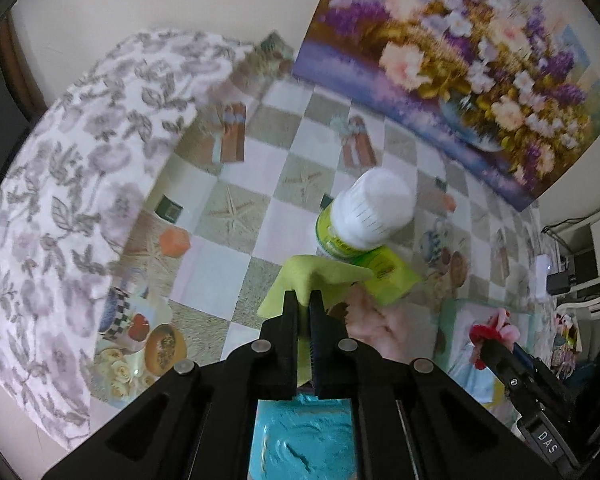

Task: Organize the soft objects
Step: 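Lift the cloth with the left gripper while the right lifts the plush toy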

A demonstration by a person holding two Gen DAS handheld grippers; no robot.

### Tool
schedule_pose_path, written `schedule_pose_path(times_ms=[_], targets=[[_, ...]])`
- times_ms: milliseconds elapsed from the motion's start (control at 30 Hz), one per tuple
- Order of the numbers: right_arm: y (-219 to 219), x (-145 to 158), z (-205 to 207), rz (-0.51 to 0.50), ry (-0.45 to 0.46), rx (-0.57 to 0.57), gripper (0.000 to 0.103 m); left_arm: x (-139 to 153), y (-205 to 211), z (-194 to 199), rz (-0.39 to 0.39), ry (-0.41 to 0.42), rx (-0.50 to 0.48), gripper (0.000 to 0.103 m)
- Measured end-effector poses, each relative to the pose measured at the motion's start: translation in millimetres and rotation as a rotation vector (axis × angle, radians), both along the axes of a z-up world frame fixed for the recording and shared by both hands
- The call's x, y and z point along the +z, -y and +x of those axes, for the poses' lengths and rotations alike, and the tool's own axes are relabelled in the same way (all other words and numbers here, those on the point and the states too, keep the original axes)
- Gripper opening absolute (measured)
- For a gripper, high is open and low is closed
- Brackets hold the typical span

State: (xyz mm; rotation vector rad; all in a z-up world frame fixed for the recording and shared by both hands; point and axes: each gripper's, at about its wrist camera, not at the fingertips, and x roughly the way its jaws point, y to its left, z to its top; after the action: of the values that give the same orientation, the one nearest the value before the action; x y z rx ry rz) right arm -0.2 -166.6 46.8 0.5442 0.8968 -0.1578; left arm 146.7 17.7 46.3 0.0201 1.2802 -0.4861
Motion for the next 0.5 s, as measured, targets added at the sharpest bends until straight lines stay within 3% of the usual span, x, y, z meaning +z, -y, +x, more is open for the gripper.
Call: schedule_pose_path(times_ms=[267,500], targets=[[5.2,39.1,-36.3,-0.077,0.031,-0.053,0.037,60.9,5.7,-32.1,-0.075,0.128,-0.01,0.004],[22.1,65.2,-82.1,-0.112,0.04,-0.153,0.037,99.6,27.8,-78.6,-0.165,0.199,-0.095,0.004]])
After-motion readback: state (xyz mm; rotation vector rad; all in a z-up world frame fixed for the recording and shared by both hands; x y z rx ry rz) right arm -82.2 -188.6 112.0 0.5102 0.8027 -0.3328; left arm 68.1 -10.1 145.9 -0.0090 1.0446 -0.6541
